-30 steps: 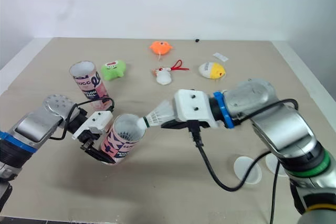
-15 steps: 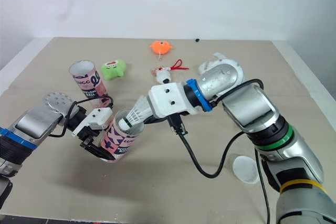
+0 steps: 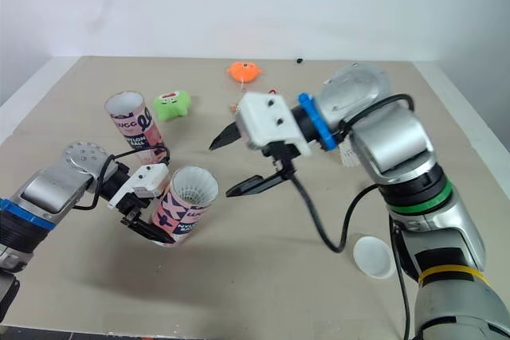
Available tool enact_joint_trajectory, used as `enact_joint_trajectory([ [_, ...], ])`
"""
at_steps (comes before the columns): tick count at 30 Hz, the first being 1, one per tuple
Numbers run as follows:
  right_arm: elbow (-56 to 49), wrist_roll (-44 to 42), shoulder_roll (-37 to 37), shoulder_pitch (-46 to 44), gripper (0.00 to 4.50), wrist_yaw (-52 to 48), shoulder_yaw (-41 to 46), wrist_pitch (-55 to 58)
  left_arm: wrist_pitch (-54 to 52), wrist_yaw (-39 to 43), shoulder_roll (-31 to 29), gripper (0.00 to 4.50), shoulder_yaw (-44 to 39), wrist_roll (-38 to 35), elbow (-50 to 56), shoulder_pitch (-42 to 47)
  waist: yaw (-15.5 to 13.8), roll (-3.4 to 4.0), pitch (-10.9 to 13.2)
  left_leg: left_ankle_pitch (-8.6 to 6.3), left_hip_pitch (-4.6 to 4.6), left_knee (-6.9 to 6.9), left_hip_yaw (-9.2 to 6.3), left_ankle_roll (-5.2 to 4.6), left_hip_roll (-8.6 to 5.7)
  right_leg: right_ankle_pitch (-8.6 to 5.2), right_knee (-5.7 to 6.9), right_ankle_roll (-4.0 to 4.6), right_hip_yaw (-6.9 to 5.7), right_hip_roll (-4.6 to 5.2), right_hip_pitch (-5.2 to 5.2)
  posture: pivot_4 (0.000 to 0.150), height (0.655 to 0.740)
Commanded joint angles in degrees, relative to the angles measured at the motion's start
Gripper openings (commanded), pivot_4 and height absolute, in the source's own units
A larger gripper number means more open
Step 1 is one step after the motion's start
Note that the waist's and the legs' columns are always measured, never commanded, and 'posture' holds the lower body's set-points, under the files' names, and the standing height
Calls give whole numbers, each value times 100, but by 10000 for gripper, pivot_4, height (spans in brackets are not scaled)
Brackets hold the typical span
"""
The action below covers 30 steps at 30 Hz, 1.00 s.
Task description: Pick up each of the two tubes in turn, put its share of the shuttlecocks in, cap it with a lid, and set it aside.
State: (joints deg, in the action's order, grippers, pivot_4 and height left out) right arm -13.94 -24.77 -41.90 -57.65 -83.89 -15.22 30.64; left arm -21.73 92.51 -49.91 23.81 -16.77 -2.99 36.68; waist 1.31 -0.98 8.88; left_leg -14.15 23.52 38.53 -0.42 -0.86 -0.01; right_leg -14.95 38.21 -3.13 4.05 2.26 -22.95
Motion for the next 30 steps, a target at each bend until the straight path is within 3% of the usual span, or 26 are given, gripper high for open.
enact_joint_trajectory([
  [1, -265, -769, -142, 369, 40806, 424, 775, 877, 80, -33, 50, 29310, -111, 113, -44, -111, -7, -1, -1, 0, 0, 0, -4, 0, 0, 0, -1, 0, -4, 0, 3, 1500, 7400],
  [3, -331, -892, -116, 528, 40806, 699, 897, 1139, 79, -17, 57, 29310, -101, 116, -16, -134, -1, 4, 2, 0, 0, 0, -2, 0, -2, -1, 0, 1, -3, 3, 3, 1500, 7400],
  [4, -342, -925, -109, 573, 35768, 848, 912, 1304, 75, -9, 59, 29310, -90, 117, -2, -138, -1, 4, 2, 1, -1, 0, -2, -1, -2, 0, 1, 1, -2, 2, 2, 1500, 7400],
  [5, -361, -937, -76, 608, 33667, 950, 896, 1364, 74, -4, 62, 29310, -82, 117, 8, -140, 1, 4, 2, 2, -1, 0, -2, -2, -2, 0, 2, 1, -2, 1, 2, 1500, 7400],
  [6, -397, -993, -67, 633, 27646, 991, 868, 1450, 72, -2, 71, 29310, -77, 123, 16, -139, 1, 4, 2, 3, -1, 0, -3, -4, -1, 0, 2, 2, -3, -1, 2, 1500, 7400],
  [7, -412, -1019, -21, 630, 25205, 1019, 783, 1502, 81, -2, 83, 29310, -68, 137, 14, -132, 2, 4, 2, 3, -1, 0, -3, -4, -1, 0, 2, 2, -2, -2, 2, 1500, 7400],
  [12, -302, -933, 237, 467, 1424, 1009, 334, 1529, 111, -1, 131, 29310, -35, 189, -27, -76, -3, 4, 2, 4, 1, 0, -2, -4, -6, 0, 1, -1, -3, 2, 3, 1500, 7400],
  [23, 417, -394, 919, -646, 504, 900, -813, 1828, 122, -1, 209, 29310, 41, 233, -190, 133, -9, 12, 7, 18, 2, 1, -4, -9, -13, 5, 3, -6, -3, 6, -1, 1500, 7400],
  [30, 735, 449, 824, -1155, 504, 411, -1923, 1655, 54, -1, 278, 29310, 20, 226, -221, 251, -15, 12, 8, 23, 5, 3, -18, -7, -23, 7, 1, -12, -12, 14, -3, 1500, 7400],
])
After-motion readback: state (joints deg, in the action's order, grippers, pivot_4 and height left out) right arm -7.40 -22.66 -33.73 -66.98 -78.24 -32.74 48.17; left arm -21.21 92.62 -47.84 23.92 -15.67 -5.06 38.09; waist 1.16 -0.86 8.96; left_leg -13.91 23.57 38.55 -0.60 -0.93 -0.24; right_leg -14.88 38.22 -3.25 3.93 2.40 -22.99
